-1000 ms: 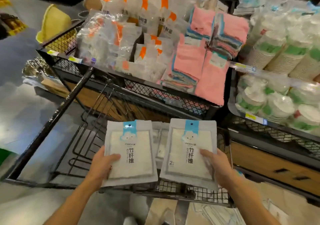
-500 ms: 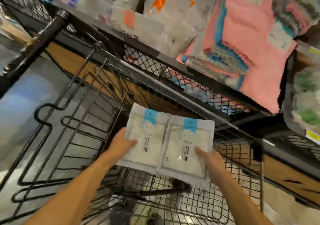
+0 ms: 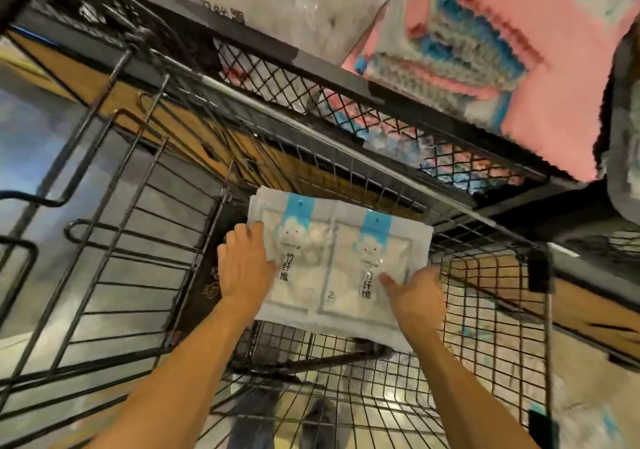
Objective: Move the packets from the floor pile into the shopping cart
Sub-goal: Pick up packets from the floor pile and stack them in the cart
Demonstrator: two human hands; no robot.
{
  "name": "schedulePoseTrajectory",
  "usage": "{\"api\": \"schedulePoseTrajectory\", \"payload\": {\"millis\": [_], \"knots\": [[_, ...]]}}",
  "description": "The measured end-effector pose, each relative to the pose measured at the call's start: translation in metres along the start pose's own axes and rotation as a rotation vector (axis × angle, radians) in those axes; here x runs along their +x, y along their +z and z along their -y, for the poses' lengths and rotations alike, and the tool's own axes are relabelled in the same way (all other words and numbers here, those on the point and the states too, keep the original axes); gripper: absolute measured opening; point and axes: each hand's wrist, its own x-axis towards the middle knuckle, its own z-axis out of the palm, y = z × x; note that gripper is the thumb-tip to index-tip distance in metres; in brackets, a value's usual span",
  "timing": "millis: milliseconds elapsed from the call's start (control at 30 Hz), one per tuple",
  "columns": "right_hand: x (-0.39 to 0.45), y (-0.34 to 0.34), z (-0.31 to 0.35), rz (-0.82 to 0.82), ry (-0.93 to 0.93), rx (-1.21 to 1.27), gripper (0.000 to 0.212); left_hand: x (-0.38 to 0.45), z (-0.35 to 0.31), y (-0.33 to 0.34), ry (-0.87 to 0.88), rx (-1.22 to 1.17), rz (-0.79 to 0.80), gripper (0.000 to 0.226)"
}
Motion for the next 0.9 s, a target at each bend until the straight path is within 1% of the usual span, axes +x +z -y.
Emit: {"api": "schedulePoseTrajectory", "payload": {"millis": [100, 200, 300, 400, 567, 700, 800, 900], "knots": [[-0.005, -0.013, 0.008, -0.074, -0.160, -0.183, 0.077, -0.005, -0.007, -0.008, 0.134, 0.147, -0.058, 0.061], [-0.009, -0.036, 0.017, -0.081, -0.323, -0.321, 0.070, -0.008, -0.016, -0.032, 0.157, 0.148, 0.000, 0.064], [-0.022, -0.068, 0.025, -0.042, -0.418, -0.355, 0.065, -0.018, -0.029, -0.071, 0.165, 0.138, 0.002, 0.067], [-0.043, -0.116, 0.034, -0.067, -0.505, -0.338, 0.065, -0.030, -0.047, -0.128, 0.173, 0.118, -0.035, 0.068], [-0.084, -0.212, 0.058, -0.106, -0.566, -0.287, 0.068, -0.059, -0.084, -0.233, 0.231, 0.105, -0.162, 0.071], [-0.115, -0.288, 0.066, -0.197, -0.625, -0.238, 0.067, -0.089, -0.119, -0.310, 0.256, 0.083, -0.242, 0.072], [-0.138, -0.337, 0.063, -0.252, -0.645, -0.230, 0.068, -0.116, -0.141, -0.356, 0.299, 0.041, -0.274, 0.072], [-0.164, -0.377, 0.051, -0.330, -0.611, -0.185, 0.067, -0.139, -0.158, -0.386, 0.369, 0.011, -0.307, 0.070]]}}
